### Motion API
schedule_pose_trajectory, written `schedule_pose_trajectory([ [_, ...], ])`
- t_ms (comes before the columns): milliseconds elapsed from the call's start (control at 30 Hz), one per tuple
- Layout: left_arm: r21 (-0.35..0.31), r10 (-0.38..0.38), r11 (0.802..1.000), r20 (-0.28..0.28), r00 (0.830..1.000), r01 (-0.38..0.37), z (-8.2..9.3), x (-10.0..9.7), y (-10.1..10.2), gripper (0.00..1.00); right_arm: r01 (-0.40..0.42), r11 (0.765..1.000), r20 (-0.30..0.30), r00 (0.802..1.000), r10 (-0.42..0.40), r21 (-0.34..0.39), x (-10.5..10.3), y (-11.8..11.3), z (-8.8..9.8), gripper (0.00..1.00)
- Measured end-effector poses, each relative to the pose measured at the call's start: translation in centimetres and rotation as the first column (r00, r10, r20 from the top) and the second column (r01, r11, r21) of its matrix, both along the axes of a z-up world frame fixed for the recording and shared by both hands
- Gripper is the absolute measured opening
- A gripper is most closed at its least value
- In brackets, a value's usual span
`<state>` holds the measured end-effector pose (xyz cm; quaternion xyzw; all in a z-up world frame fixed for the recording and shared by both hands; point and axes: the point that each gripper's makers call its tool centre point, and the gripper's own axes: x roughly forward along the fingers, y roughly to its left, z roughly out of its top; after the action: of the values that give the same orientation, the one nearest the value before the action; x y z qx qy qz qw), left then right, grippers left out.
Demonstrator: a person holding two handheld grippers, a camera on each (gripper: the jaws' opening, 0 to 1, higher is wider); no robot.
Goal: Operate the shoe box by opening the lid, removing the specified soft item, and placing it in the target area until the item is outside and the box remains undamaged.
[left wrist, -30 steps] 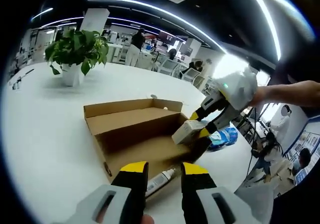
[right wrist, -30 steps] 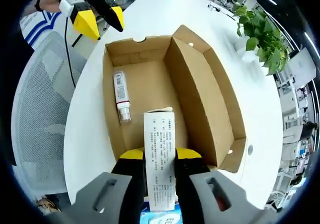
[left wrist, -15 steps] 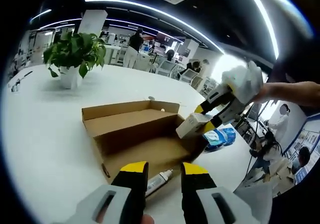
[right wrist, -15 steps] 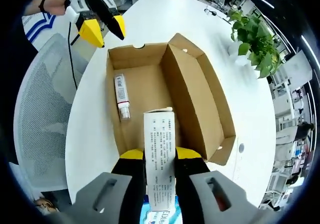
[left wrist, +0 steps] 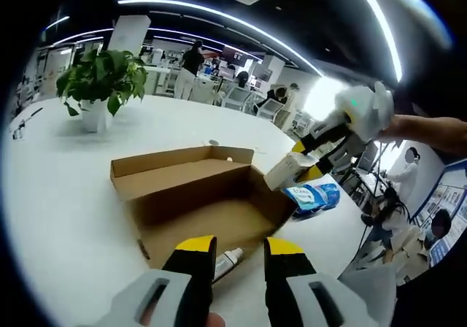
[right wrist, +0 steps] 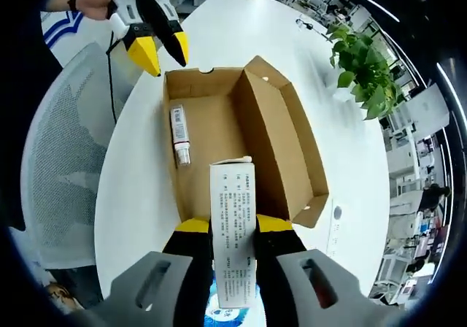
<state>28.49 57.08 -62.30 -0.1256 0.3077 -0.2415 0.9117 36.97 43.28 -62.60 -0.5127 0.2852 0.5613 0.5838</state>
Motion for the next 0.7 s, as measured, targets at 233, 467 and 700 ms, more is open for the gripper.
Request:
schedule_pose_trajectory([
  [233,0.004,-0.019,1.0,0.0,1.0,0.019,0.0,-0.1,-0.9,0.26,0.016,1.0,0.027,1.0,-0.016,-0.004,0.1,-1.9,1.0,0.18],
  [467,0.008,-0.041,0.999,0.0,0.999,0.041,0.2,-0.1,-2.4,0.26,0.052,0.999,0.038,0.998,-0.051,-0.013,0.1,-4.3,1.1,0.18],
  [700,0.014,-0.062,0.998,-0.003,0.998,0.062,0.2,-0.1,-3.7,0.26,0.093,0.995,0.03,0.995,-0.092,-0.022,-0.6,-7.2,0.5,0.18],
])
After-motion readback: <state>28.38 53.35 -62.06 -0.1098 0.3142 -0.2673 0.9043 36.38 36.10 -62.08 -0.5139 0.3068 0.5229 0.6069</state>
